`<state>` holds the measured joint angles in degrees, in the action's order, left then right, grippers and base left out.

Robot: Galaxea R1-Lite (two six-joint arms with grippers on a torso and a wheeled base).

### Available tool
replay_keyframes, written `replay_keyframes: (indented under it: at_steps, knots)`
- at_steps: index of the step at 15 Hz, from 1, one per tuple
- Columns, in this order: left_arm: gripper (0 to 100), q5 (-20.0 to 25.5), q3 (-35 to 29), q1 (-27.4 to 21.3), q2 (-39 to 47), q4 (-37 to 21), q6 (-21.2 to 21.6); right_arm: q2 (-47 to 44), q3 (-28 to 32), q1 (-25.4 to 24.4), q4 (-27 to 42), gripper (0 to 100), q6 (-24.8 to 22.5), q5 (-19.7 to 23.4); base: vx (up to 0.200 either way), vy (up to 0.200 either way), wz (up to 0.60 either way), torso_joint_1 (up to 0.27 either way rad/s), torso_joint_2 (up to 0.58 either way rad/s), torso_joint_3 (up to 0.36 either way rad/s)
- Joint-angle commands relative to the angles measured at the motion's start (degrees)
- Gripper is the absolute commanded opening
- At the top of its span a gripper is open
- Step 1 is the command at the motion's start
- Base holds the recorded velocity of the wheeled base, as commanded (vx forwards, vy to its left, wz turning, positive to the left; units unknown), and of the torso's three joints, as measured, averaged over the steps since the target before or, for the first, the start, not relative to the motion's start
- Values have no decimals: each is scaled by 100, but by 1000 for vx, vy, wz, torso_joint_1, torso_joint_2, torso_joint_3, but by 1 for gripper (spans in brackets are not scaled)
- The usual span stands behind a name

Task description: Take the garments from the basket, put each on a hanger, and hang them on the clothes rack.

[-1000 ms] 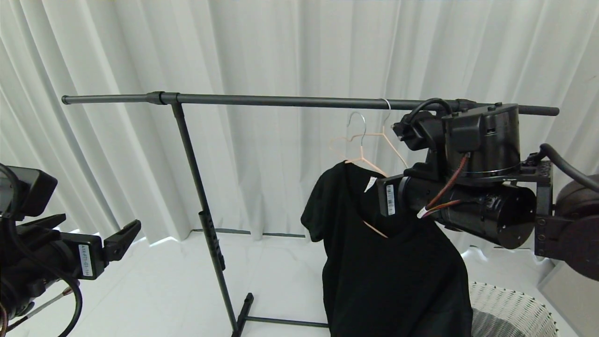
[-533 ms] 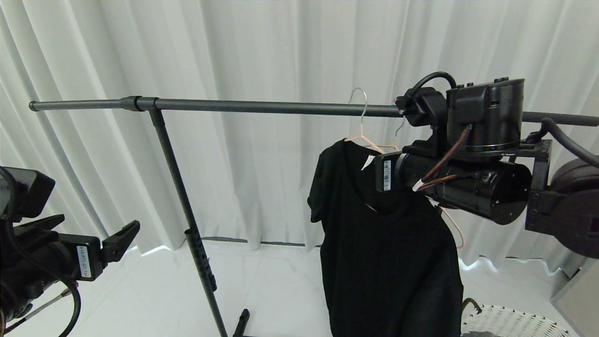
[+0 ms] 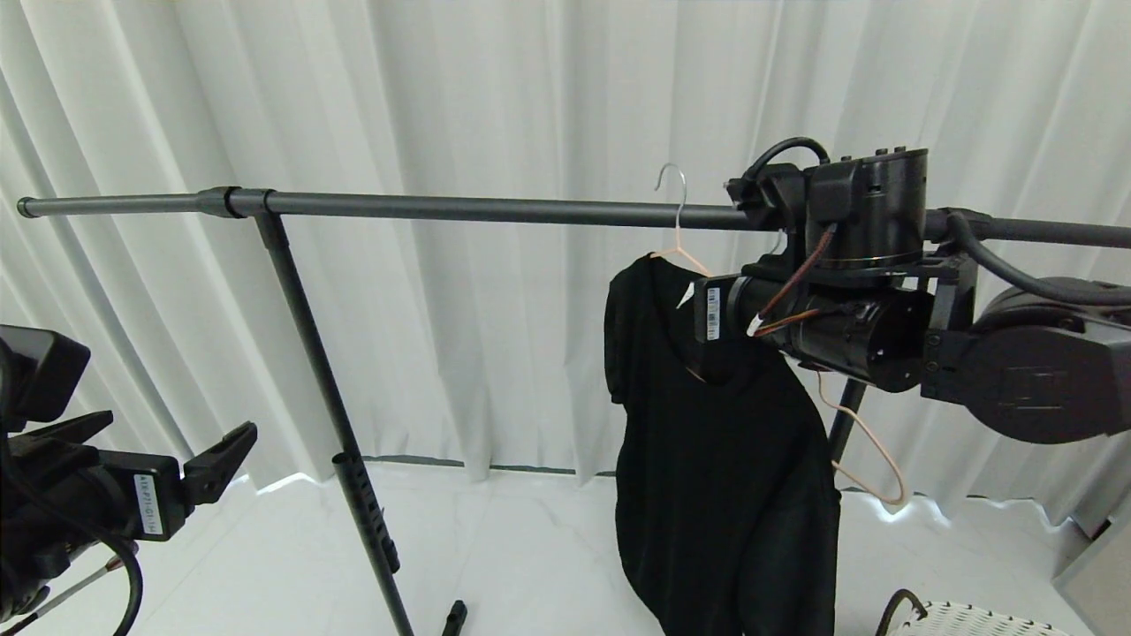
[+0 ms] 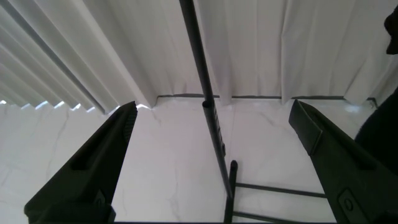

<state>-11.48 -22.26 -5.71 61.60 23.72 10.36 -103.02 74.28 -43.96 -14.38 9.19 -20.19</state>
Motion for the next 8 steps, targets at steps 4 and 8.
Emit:
replay_keyframes:
  at_steps: [4, 8]
  knots:
    - [100, -3, 134, -1, -166, 1, 10, -271, 25, 10, 32, 0, -5, -12, 0, 0, 0, 0, 0, 0]
    - [100, -3, 143, 8, -218, 1, 10, -253, -1, -7, 50, 100, 4, -12, 0, 0, 0, 0, 0, 0]
